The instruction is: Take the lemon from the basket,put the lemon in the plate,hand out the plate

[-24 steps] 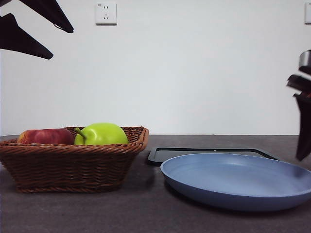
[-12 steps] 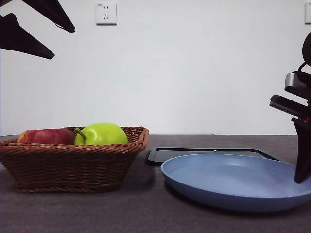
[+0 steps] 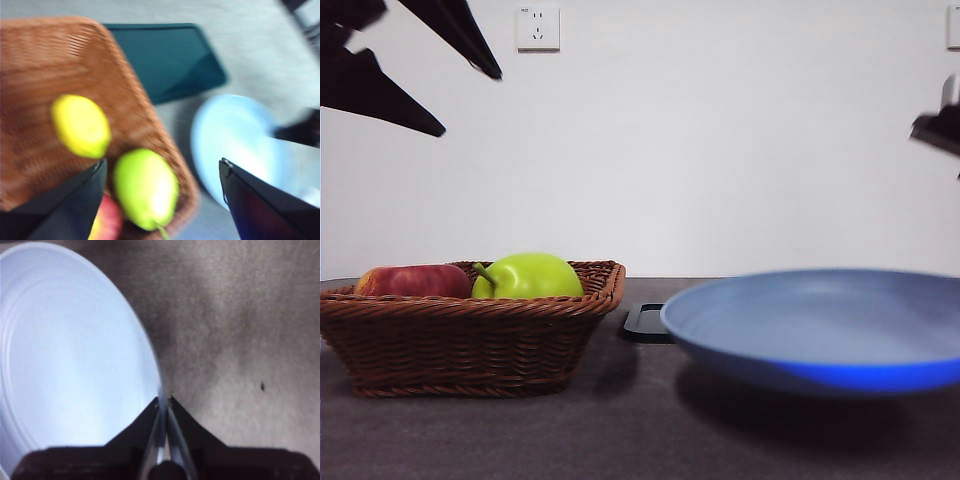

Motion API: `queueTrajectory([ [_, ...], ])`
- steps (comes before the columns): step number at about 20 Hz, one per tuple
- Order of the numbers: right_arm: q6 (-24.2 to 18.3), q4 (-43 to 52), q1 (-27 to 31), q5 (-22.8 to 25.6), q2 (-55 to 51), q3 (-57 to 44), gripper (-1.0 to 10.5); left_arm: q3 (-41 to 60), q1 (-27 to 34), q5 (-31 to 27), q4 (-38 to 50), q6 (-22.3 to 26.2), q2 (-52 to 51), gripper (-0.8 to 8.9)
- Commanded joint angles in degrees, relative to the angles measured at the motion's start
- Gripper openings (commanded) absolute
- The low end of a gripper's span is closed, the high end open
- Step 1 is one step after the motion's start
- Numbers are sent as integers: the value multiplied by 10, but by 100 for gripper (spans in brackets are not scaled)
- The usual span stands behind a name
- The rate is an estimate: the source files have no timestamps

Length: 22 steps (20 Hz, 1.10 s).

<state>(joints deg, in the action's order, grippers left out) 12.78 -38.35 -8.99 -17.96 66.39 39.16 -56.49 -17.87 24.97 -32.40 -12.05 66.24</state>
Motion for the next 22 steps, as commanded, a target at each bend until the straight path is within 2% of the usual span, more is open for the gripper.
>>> queueTrajectory([
  [1,-6,-5,-1,-1,-24,6,4,-53,-18,-60,-17,16,67,391],
  [5,-6,-12,-1,-1,-64,6,4,-132,-44,-127,-48,18,186,391],
  [10,-6,-13,-1,-1,-71,6,4,-178,-67,-187,-41,18,305,391],
  [15,-6,-12,-1,-1,-71,6,3,-178,-69,-203,-6,15,381,391],
  [20,-6,-12,-1,-1,-71,6,4,-178,-69,-203,4,18,397,387],
  [22,-6,-12,-1,-1,-71,6,4,-178,-69,-203,-5,30,397,291],
])
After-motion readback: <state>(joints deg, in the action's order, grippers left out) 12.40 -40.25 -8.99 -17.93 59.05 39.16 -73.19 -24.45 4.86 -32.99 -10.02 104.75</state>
